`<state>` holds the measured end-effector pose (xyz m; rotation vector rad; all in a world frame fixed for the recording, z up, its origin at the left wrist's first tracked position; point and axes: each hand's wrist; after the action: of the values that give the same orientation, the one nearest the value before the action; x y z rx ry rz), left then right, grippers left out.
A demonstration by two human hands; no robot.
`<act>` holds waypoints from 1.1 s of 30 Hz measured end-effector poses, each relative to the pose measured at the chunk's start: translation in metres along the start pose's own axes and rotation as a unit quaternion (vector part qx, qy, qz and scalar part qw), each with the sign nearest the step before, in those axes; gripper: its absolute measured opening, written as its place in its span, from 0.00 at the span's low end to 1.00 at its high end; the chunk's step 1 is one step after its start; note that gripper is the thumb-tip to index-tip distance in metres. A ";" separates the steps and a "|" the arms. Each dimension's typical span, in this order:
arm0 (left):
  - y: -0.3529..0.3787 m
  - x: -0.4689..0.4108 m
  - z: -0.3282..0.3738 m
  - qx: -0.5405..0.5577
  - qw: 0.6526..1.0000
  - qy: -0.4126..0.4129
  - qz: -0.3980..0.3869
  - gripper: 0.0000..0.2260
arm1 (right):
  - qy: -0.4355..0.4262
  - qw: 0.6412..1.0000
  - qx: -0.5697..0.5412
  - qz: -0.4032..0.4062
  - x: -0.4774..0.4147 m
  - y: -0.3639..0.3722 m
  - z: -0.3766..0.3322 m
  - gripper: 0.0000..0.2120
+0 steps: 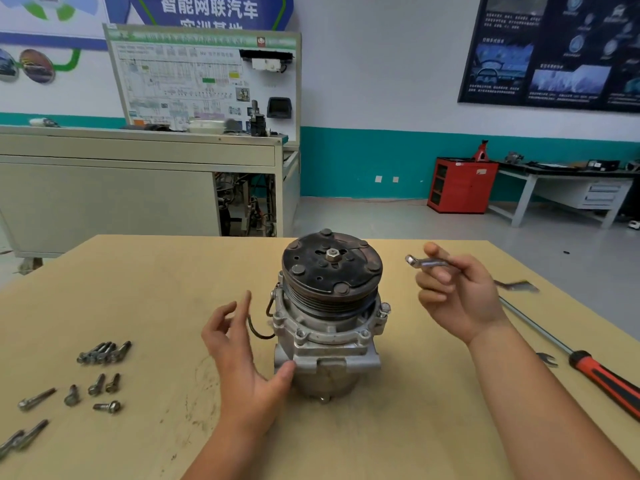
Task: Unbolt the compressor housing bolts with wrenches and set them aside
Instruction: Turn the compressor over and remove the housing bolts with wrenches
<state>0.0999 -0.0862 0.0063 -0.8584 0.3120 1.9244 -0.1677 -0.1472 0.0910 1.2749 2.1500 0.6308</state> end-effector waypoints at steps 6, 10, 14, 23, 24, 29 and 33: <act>0.031 0.043 0.050 0.070 0.981 0.118 -0.137 0.16 | -0.066 0.708 0.656 0.251 0.034 -0.086 0.028 0.07; 0.085 0.085 0.066 -0.003 0.854 -0.063 -0.516 0.07 | 0.047 0.532 0.835 0.131 0.044 -0.119 0.023 0.12; 0.118 0.105 0.090 -0.150 0.808 -0.033 -0.569 0.35 | 0.087 0.435 0.887 0.129 0.035 -0.114 0.026 0.16; 0.109 0.096 0.115 0.130 0.945 -0.080 -0.288 0.27 | -0.160 0.738 0.636 0.161 0.029 -0.017 0.023 0.11; 0.105 0.095 0.122 0.169 0.955 -0.089 -0.226 0.30 | -0.168 0.784 0.583 0.132 0.031 0.003 0.023 0.06; 0.102 0.085 0.149 0.249 0.951 -0.157 -0.093 0.34 | -0.126 0.783 0.604 0.080 0.029 0.052 0.033 0.07; 0.097 0.071 0.157 0.275 0.936 -0.200 -0.086 0.25 | -0.121 0.681 0.717 0.085 0.028 0.067 0.027 0.04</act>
<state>-0.0710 -0.0008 0.0571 -0.1132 0.4776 1.6707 -0.1182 -0.0893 0.1078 2.0443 2.1109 -1.4801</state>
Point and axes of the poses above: each hand's wrist, its own x-axis away from the middle knuckle, its own y-axis out of the palm, z = x × y
